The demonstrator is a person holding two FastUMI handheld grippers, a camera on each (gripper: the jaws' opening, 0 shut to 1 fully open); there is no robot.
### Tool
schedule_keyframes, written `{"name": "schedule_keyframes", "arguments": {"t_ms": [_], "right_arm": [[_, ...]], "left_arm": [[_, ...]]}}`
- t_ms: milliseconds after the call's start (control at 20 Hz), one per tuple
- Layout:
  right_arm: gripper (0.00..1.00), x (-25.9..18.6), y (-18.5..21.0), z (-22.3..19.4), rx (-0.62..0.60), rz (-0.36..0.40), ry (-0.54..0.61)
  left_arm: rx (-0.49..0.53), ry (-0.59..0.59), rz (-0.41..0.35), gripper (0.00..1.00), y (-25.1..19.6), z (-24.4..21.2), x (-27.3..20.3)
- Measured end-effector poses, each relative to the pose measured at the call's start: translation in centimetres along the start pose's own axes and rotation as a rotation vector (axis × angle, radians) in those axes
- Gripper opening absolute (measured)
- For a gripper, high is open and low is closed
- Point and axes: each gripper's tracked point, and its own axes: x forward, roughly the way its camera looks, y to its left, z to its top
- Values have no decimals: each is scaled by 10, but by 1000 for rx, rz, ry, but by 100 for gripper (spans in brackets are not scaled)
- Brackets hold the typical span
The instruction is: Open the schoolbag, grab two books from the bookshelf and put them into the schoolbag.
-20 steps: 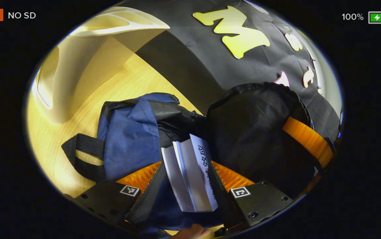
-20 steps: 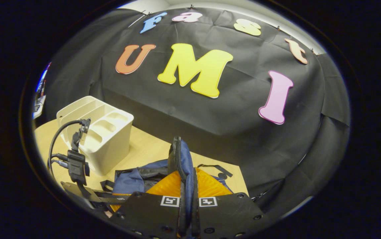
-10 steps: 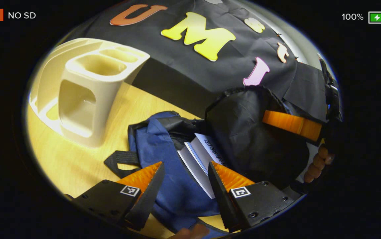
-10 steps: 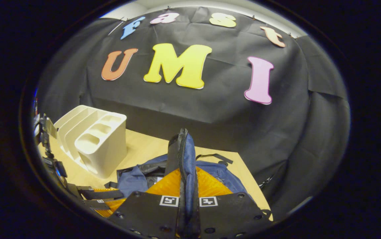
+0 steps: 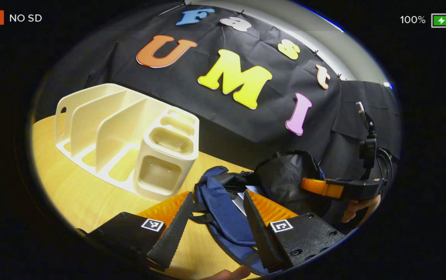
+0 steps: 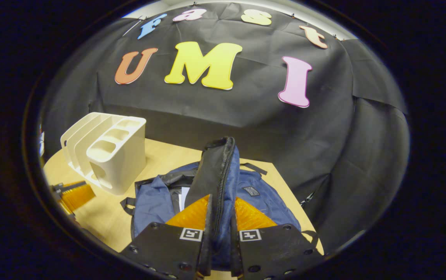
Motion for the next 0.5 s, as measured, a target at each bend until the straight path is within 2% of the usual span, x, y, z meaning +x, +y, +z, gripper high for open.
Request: {"name": "schedule_keyframes", "arguments": {"t_ms": [50,100,150,200,250,300,500], "right_arm": [[20,-2,-1,-4,-6,-13,5],[27,-6,-2,-9,-12,-24,7],[28,-12,-2,-13,-16,-41,9],[41,-16,-5,-16,-21,-62,7],[36,-19,-5,-18,-20,-73,8],[36,-24,-5,-18,-17,-80,7],[43,-47,-3,-21,2,-87,-9]], "left_arm": [[18,-24,23,84,7,10,-9],[42,-44,56,84,16,19,-18],[68,-56,85,84,23,24,-26],[94,-70,112,84,30,30,-36],[118,-90,128,84,33,37,-46],[135,-103,138,84,34,43,-54],[163,-129,193,83,33,69,-86]]}}
